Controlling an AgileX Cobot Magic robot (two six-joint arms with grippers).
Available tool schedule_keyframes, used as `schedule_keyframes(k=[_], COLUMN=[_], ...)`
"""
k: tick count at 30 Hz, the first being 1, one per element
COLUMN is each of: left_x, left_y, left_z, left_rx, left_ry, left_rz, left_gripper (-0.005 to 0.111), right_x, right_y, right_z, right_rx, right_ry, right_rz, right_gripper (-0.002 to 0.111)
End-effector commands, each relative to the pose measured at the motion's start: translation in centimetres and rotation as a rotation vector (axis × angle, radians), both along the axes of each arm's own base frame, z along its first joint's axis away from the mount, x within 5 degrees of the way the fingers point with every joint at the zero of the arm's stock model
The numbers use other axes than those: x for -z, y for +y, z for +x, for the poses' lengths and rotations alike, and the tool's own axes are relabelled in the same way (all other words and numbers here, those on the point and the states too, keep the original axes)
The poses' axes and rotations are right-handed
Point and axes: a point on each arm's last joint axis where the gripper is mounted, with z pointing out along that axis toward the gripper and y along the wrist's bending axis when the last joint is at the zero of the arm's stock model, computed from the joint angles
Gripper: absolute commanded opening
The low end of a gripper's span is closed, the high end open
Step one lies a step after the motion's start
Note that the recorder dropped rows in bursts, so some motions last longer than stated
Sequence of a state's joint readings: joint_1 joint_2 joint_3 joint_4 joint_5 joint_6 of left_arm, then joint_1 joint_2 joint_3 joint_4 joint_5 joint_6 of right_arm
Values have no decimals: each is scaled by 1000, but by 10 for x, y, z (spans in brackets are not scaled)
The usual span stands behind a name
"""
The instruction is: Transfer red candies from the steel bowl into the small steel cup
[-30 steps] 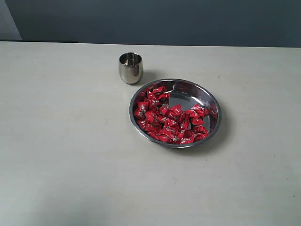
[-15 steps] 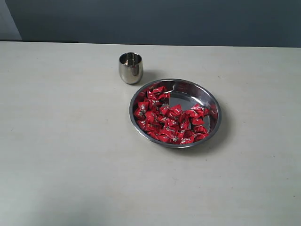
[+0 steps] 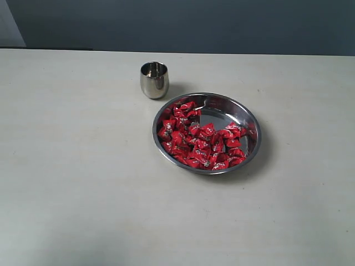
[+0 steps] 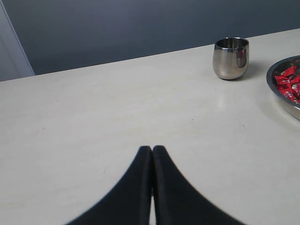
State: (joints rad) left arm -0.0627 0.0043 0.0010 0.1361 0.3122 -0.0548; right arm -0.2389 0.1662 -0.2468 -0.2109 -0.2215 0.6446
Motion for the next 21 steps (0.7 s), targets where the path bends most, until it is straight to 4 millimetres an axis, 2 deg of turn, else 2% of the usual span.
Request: schedule_keyframes(k=[1,4,7,8,11,14,17,19,21], left_x=[-1,-1,-1,-1,-1,-1,-1,-1,-1], left_y=[-1,-1,-1,-1,-1,-1,-1,-1,-1], left_z=[0,0,0,0,0,0,0,0,0], left_rx=[10,10,10,10,10,10,10,10,10], left_ry=[-9,-9,-9,-9,-9,-9,-9,-9,-9], left_rz=[-6,-6,-6,-6,-6,-6,-6,-6,-6], left_gripper=[0,0,0,0,0,0,0,0,0], right_x=[-71,-100,-103,-102,-82,-54,-39,-33,-31], right_y=[14,18,29,35,53,66,67,58,45], right_z=[53,122,194,218,275,323,359,380,390], right_rx=[-174,-293,-420,-478,-667,-745,-673,-497,-309], right_ry=[87,241,409,448,519,596,619,615,610], right_rz=[-313,-363,-408,-363,-348,-271,-236,-245,-343], right_gripper=[0,0,0,0,1,1,1,1,1])
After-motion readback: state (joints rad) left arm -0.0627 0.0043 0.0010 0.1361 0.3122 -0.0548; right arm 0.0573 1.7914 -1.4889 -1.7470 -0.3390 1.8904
